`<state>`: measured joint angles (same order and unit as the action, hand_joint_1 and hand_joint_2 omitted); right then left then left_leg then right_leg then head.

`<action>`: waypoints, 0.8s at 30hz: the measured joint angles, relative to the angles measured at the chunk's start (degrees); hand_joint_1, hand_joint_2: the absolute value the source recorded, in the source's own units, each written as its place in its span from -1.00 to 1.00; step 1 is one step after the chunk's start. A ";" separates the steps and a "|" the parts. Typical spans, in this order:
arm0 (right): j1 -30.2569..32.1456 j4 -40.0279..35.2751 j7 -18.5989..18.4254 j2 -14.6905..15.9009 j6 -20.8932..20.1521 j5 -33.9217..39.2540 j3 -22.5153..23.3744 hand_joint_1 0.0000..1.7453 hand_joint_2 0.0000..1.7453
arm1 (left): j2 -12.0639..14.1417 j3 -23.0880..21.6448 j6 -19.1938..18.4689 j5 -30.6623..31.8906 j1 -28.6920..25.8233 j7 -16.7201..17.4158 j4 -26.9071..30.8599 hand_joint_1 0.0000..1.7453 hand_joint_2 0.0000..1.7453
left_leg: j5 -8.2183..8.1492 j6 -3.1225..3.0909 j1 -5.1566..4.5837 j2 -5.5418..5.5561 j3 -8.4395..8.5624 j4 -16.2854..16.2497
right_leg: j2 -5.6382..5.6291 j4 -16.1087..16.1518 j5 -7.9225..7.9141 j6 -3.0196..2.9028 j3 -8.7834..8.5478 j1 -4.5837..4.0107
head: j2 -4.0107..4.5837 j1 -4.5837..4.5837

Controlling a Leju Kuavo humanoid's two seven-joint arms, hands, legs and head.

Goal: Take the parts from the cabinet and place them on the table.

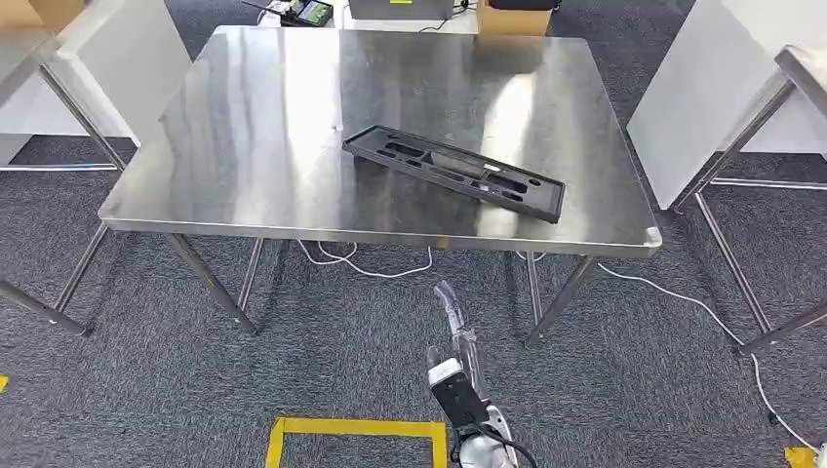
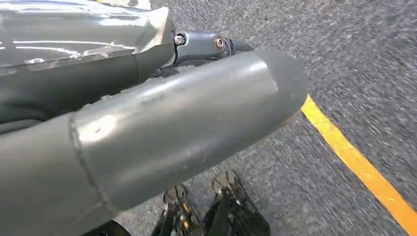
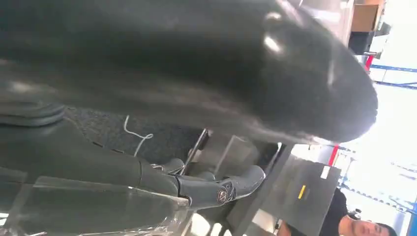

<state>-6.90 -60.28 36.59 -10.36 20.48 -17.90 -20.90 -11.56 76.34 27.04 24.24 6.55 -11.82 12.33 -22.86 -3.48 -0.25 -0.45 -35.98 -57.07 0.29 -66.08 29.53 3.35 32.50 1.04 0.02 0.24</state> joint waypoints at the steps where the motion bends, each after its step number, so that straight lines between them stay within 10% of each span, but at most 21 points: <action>1: -0.07 0.00 0.13 -0.04 -0.15 -0.04 0.00 -1.00 -1.00 | -0.02 0.09 0.02 -0.16 0.03 -0.09 0.02 -1.00 -1.00 | 0.42 0.34 -0.05 0.04 -0.38 -0.35 | -0.01 5.14 0.20 -0.05 -3.78 0.13 | 0.00 0.07; 2: -0.28 0.04 0.22 -0.11 -0.42 -0.16 0.00 -1.00 -1.00 | -0.05 0.24 0.07 -0.20 0.01 -0.26 0.00 -1.00 -1.00 | 0.69 0.66 -0.34 0.05 -1.07 -0.76 | -0.08 9.69 1.61 -0.55 -6.87 -0.32 | 0.00 0.18; 6: -1.53 2.48 -0.34 -0.07 -2.25 0.02 0.07 -1.00 -1.00 | -0.33 0.83 0.57 -0.97 -0.12 -1.92 -0.02 -1.00 -1.00 | 2.21 2.10 0.16 0.04 -1.31 -0.56 | -0.22 9.73 0.38 -2.66 -5.13 -0.19 | 0.00 -0.31; 8: -3.91 7.73 -2.80 -0.11 -1.46 -0.68 0.15 -1.00 -1.00 | -0.35 1.20 -2.10 -1.51 -0.25 -1.84 -0.02 -1.00 -1.00 | -3.06 2.60 0.74 0.31 -2.59 -3.85 | 0.06 9.78 -0.97 -4.16 -3.95 0.20 | 0.00 -0.41; 10: -5.58 13.32 -4.02 0.15 -0.72 -0.37 1.40 -1.00 -1.00 | -0.57 1.20 -3.48 -1.56 -0.25 -1.44 -0.02 -1.00 -1.00 | -10.15 3.21 1.02 0.47 -4.48 -11.91 | 0.20 9.75 -2.25 -4.31 -2.52 0.07 | 0.00 -0.76; 12: -7.23 19.80 -4.25 0.63 -0.53 0.04 3.22 -1.00 -1.00 | -0.75 1.20 -3.56 -1.36 -0.26 -1.31 0.00 -1.00 -1.00 | -11.24 3.79 1.59 0.46 -5.02 -17.82 | 0.39 9.61 -3.58 -3.96 -1.30 0.03 | 0.00 -0.81; 15: -8.06 27.96 -10.80 1.73 -1.96 1.74 6.48 -1.00 -1.00 | -0.61 1.12 -2.08 -0.20 -0.26 -0.61 0.00 -1.00 -1.00 | -5.37 4.63 2.92 0.41 1.34 -12.28 | 0.52 9.46 -5.03 -2.74 0.62 0.33 | 0.00 -0.81; 17: -7.68 32.11 -15.81 2.56 -2.21 1.70 8.99 -1.00 -1.00 | -0.64 1.09 -1.40 0.48 -0.18 0.11 -0.09 -1.00 -1.00 | -7.25 5.63 3.37 0.90 8.49 -2.54 | 0.68 9.04 -5.62 -1.81 1.52 0.02 | 0.00 -0.94; 21: -6.58 39.16 -25.17 3.89 -3.89 5.37 12.32 -1.00 -1.00 | -0.35 0.40 -0.55 2.40 -0.20 1.35 -0.11 -1.00 -1.00 | -7.08 2.94 1.63 1.32 8.17 -0.60 | 0.72 9.35 -7.51 0.58 1.88 -0.16 | 0.00 -0.72; 24: -3.15 43.29 -35.94 4.72 -2.15 6.64 16.39 -1.00 -1.00 | -0.11 -0.67 -0.81 3.65 -0.21 1.64 -0.09 -1.00 -1.00 | -5.08 0.08 1.05 1.02 5.58 -0.26 | 0.33 3.09 -0.38 -1.05 4.90 0.36 | 0.00 -0.13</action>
<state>-10.04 -16.99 0.65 -5.64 18.34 -11.26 -4.51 -11.67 75.67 26.23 27.89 6.34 -10.19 12.24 -27.94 -3.40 0.79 0.57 -30.40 -57.32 0.62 -62.99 29.15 2.30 37.40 1.40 0.02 0.11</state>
